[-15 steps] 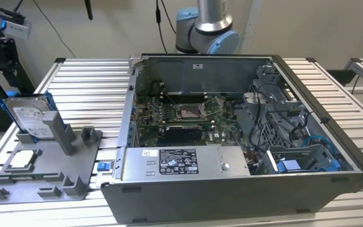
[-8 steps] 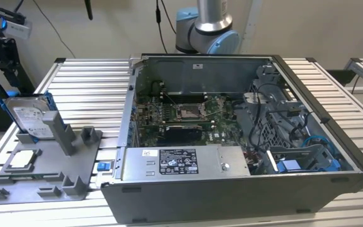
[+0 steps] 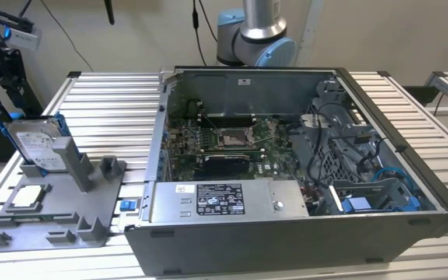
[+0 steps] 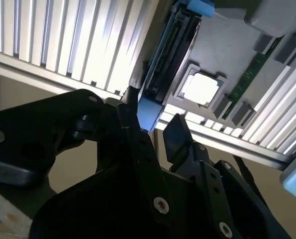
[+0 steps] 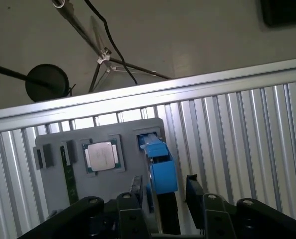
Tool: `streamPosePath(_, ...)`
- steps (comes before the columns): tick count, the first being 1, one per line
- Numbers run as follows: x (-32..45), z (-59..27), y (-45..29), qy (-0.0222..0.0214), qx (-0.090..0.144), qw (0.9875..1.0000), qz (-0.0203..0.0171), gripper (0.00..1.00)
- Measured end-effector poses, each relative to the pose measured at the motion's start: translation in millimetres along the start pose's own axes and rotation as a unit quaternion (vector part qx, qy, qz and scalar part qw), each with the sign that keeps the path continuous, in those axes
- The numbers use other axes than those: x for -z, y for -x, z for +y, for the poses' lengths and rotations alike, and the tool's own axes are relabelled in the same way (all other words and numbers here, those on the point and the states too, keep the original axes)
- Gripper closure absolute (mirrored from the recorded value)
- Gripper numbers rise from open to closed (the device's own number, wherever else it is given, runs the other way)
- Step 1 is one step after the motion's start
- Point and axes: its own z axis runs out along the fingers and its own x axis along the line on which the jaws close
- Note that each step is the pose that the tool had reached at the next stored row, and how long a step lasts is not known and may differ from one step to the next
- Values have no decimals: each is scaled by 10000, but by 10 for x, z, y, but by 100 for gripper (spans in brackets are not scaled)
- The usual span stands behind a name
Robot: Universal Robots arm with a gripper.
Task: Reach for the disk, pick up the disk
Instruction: 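Pick up the disk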
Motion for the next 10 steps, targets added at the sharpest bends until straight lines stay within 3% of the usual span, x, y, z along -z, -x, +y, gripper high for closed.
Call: streamPosePath(10,-182,10,-6,2,47,10000,-2,0)
